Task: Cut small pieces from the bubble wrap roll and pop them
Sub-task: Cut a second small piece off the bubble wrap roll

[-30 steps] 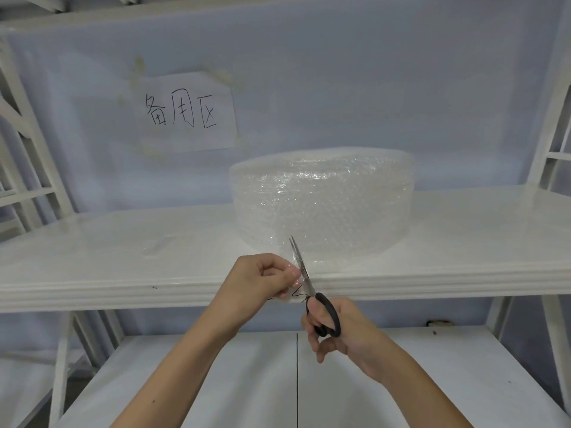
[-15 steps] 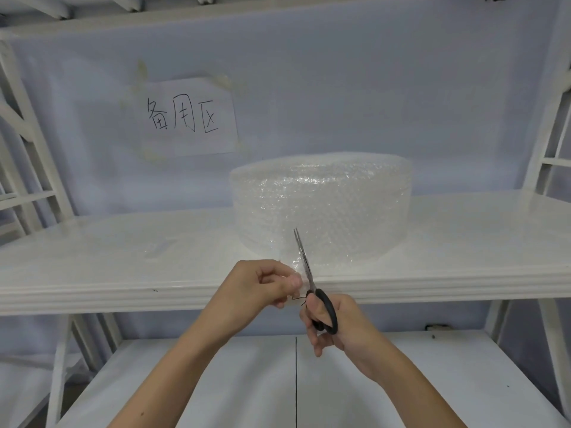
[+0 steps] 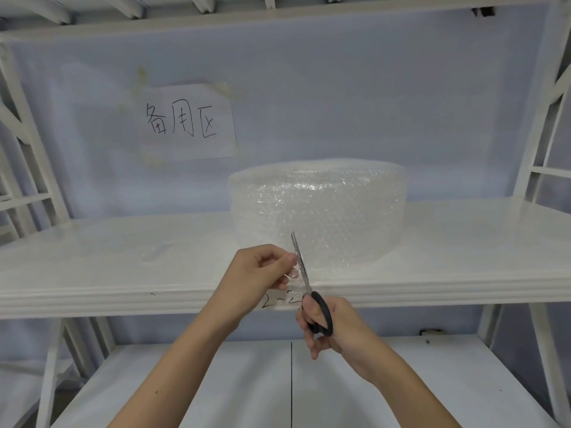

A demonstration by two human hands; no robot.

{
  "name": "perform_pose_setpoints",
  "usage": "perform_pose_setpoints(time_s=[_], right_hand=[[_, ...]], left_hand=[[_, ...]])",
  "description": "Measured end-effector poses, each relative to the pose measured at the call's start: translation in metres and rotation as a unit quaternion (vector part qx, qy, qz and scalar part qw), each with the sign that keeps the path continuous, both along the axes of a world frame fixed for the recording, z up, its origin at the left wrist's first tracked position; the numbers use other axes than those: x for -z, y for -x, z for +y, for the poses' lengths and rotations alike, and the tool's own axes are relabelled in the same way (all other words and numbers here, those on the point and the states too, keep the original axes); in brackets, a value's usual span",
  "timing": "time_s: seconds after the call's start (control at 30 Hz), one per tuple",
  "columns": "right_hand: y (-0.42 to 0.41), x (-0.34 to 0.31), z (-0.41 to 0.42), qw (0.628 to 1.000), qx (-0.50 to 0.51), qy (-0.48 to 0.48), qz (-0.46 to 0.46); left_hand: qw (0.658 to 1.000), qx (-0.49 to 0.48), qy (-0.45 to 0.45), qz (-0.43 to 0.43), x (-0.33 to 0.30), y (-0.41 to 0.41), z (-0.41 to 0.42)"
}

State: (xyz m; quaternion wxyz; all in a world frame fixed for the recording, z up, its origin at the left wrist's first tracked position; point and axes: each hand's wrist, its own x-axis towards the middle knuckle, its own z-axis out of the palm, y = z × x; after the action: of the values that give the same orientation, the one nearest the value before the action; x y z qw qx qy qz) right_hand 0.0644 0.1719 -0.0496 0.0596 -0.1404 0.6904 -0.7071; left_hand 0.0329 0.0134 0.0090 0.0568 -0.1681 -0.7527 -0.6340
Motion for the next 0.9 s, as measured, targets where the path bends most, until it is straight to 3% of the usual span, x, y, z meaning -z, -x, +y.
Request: perform_pose_setpoints(time_s=[0.47,0.9], right_hand=[[0.008,-0.018,0.001,0.998,0.007,-0.053,0.024],[0.006,-0.032,-0.007,0.999,0.015,-0.030,0.036]], left_hand=[[0.999,0.032,-0.005,0.008,0.005,0.000,-0.003],[0.997,0.049,0.038,0.041,0.008,0.001,-0.005]])
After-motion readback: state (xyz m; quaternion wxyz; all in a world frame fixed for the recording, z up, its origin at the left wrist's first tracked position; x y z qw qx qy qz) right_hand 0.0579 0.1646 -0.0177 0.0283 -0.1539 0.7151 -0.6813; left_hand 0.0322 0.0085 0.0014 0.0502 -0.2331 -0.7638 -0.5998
